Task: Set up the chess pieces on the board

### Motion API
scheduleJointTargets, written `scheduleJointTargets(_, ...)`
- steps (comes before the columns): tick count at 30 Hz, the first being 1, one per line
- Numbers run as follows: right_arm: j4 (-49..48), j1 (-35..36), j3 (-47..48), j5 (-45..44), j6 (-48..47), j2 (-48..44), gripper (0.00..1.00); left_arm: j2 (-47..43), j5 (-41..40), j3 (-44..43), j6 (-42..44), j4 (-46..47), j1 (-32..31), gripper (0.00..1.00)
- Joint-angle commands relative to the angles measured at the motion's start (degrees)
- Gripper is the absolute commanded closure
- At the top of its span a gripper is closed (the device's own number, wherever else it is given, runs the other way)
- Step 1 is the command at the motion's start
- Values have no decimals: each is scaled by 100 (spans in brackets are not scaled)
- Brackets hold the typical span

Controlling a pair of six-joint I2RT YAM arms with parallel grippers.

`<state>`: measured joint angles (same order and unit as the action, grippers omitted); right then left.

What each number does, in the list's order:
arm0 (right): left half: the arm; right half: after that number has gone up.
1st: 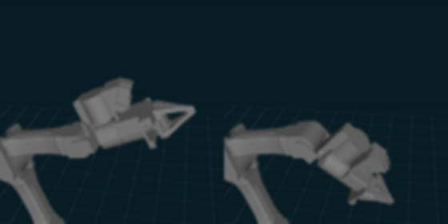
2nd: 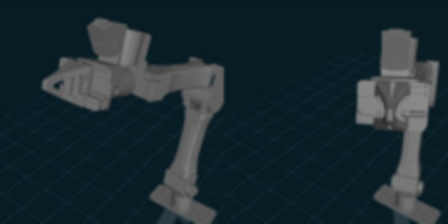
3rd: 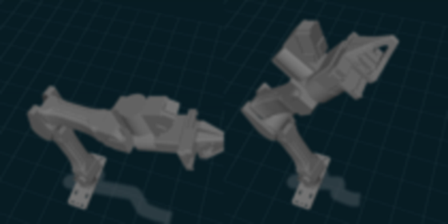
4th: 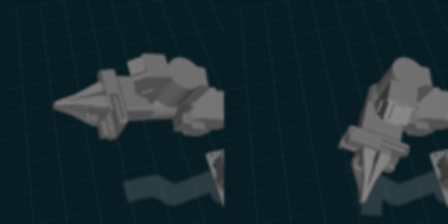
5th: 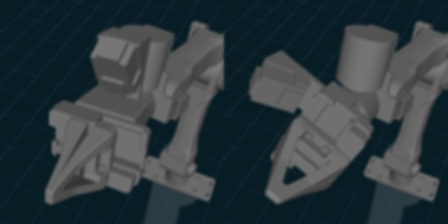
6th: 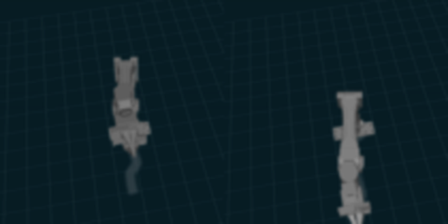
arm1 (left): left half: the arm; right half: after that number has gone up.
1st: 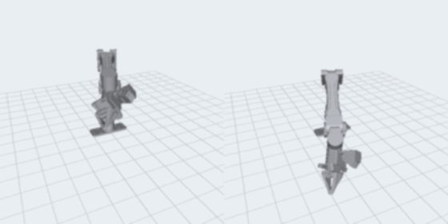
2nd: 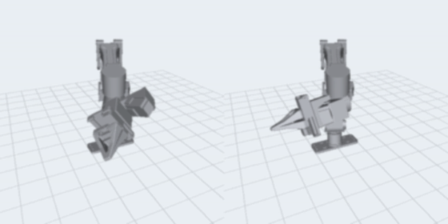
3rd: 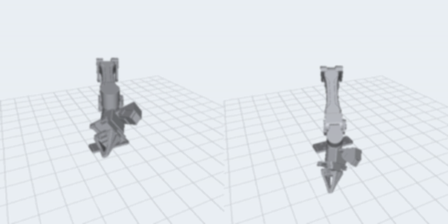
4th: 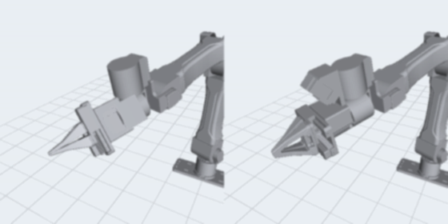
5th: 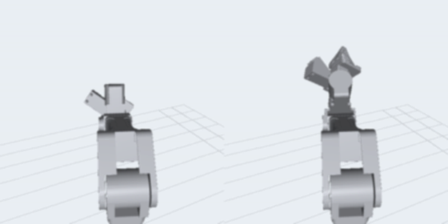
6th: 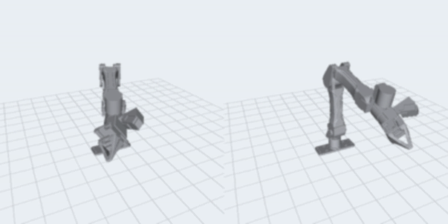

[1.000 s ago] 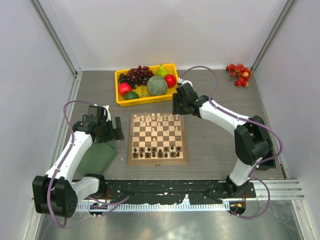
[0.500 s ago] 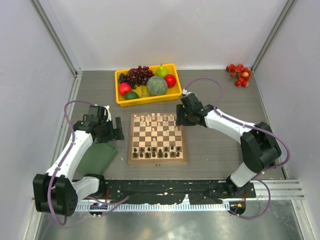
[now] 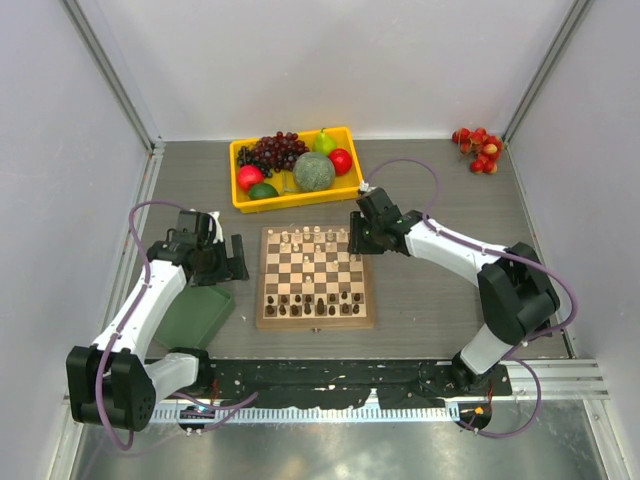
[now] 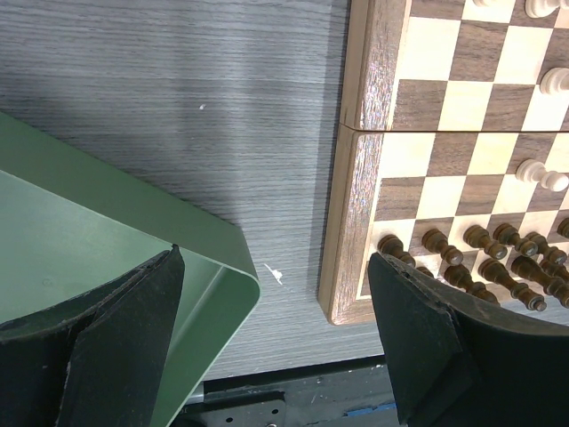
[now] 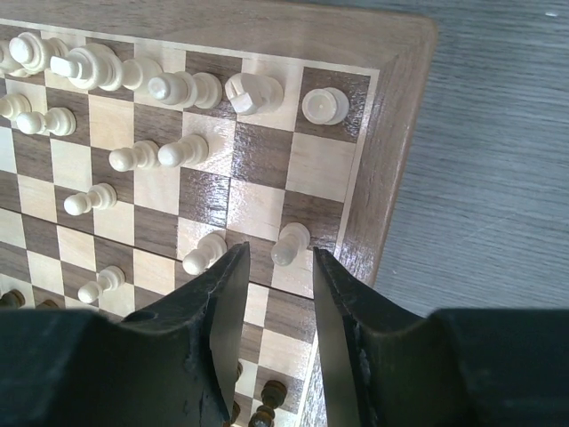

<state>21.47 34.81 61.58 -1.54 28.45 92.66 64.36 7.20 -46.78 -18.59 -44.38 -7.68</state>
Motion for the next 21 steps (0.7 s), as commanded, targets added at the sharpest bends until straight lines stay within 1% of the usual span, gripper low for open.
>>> scheduleJointTargets(1, -29, 44, 302, 40, 21, 103, 60, -2, 106, -103, 75, 149, 30, 9)
scheduleJointTargets(13, 102, 131, 504, 75, -32, 366, 66, 15, 88, -120, 83, 158, 30, 9)
scheduleJointTargets(21, 226, 140, 513, 22, -94, 463, 67, 50, 71, -138, 75, 149, 30, 9)
